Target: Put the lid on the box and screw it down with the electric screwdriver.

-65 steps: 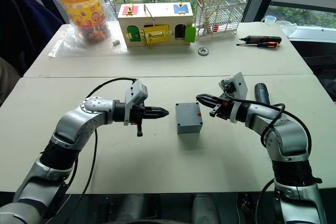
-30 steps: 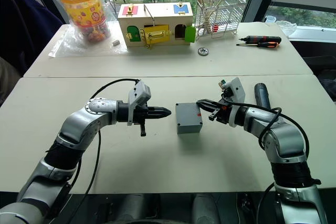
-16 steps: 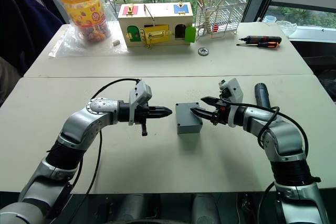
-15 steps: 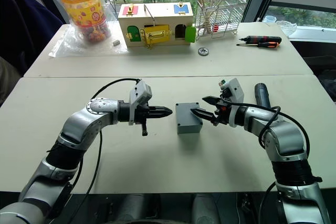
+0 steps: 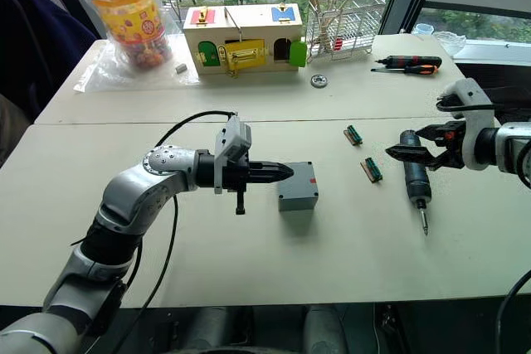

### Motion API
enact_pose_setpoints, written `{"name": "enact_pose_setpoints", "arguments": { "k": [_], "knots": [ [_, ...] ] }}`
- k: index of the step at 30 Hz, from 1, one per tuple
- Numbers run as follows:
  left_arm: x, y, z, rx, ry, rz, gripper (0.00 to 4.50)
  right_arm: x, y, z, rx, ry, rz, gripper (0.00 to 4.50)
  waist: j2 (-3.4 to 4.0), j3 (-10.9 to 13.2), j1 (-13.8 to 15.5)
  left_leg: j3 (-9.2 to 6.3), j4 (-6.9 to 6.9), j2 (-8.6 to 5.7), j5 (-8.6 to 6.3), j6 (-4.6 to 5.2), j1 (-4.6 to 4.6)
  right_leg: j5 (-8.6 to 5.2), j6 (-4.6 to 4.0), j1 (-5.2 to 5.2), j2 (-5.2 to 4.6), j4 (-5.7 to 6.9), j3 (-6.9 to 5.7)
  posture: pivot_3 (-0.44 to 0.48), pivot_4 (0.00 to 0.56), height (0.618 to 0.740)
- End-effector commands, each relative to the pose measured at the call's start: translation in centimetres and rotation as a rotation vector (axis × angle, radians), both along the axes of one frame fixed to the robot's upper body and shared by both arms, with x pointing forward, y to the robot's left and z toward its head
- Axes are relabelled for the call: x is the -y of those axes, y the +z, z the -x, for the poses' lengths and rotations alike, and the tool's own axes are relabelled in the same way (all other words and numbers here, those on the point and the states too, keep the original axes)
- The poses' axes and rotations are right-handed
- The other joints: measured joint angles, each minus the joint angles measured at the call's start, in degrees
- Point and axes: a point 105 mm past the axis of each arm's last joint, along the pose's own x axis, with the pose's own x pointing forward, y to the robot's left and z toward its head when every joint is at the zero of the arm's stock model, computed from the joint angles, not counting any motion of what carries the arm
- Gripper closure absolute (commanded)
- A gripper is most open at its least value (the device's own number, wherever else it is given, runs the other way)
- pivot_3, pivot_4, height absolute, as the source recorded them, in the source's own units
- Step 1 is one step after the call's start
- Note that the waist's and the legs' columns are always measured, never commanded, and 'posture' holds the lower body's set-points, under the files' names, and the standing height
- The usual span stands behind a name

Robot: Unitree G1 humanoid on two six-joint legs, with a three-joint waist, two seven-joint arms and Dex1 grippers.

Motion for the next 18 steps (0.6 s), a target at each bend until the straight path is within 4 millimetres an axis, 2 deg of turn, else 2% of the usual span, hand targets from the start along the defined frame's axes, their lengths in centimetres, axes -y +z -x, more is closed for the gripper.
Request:
{"name": "enact_pose_setpoints", "arguments": {
  "k": [1,10,18],
  "knots": [
    [1.0,0.6,1.2,0.062,-0.048,0.008,4.50,2.2,-0.7,0.5,-0.117,-0.108,-0.022,0.02,-0.01,0.0,0.0,0.00,-0.01,0.01,0.00,0.00,0.00,0.00,0.00,0.00,0.00,-0.02,0.00,0.000,0.150,0.708],
    [2.2,0.3,1.9,0.052,-0.019,0.054,4.50,4.2,-4.5,0.1,-0.326,-0.201,-0.072,0.02,0.00,0.0,0.1,0.01,0.04,-0.02,0.00,0.00,-0.03,0.01,0.00,0.01,-0.03,-0.04,0.00,0.000,0.150,0.708],
    [1.9,0.1,1.5,0.045,0.029,0.066,4.50,4.0,-7.0,-0.7,-0.427,-0.201,-0.084,0.02,0.01,0.0,0.1,0.03,0.05,-0.02,0.01,-0.01,-0.03,0.01,0.00,0.01,-0.02,-0.02,-0.02,0.000,0.150,0.708]
  ]
}}
